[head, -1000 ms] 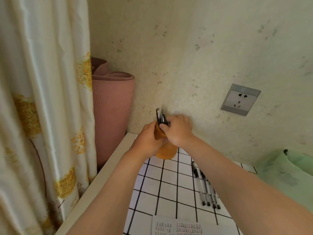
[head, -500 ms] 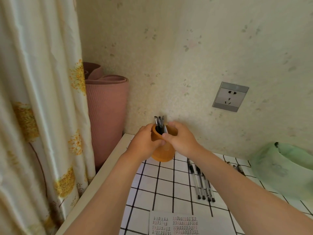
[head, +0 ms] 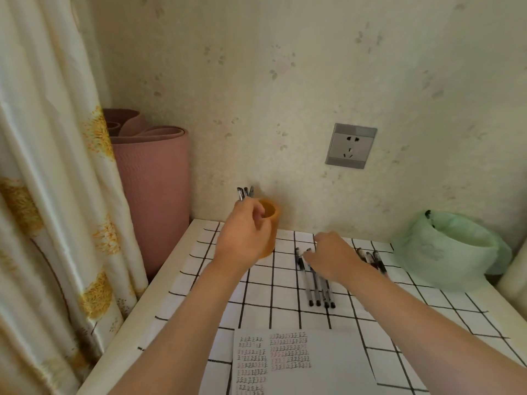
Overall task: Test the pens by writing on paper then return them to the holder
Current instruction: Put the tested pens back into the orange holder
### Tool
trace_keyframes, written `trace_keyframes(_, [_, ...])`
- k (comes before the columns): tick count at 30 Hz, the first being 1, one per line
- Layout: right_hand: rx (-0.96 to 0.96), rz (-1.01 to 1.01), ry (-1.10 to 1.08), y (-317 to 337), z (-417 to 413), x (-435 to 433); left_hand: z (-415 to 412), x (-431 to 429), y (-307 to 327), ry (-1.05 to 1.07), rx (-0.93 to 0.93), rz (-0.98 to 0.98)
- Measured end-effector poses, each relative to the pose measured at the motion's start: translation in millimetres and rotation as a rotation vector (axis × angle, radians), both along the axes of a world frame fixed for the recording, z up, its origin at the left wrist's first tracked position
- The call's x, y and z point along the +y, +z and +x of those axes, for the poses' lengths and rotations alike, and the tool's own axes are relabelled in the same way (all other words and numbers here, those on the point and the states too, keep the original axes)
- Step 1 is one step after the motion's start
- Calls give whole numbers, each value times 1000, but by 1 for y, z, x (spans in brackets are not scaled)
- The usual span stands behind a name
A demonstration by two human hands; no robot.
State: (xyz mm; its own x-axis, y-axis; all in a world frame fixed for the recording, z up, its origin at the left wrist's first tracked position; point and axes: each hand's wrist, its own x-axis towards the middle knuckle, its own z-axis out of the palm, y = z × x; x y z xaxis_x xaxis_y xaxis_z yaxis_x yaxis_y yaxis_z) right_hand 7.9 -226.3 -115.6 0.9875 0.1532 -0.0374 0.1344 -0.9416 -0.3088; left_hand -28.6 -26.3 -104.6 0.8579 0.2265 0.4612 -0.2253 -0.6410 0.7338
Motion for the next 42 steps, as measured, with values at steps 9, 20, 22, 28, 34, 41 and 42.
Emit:
trace_keyframes(9, [-6, -252, -13, -31, -19, -7, -5, -38, -45, -303, 368, 376])
trace_keyframes(20, [106, -101, 456, -10, -28, -19, -6, -34, -49, -421, 401, 593])
trace_keyframes(22, [73, -108, 475, -10, -27, -19, -8, -33, -47, -456, 393, 636])
trace_keyframes(28, [-11, -181, 493, -16, -25, -18, -14, -32, -39, -418, 443, 656])
trace_keyframes(34, [-137, -212, 570, -22, -29, -14, -15, -29, -40, -393, 544, 667])
trace_keyframes(41, [-209, -281, 606, -30, -34, -4, -20, -16, -33, -387, 564, 492])
trace_keyframes(42, [-200, -249, 605, -30, -35, -3, -20, -14, -30, -391, 555, 444])
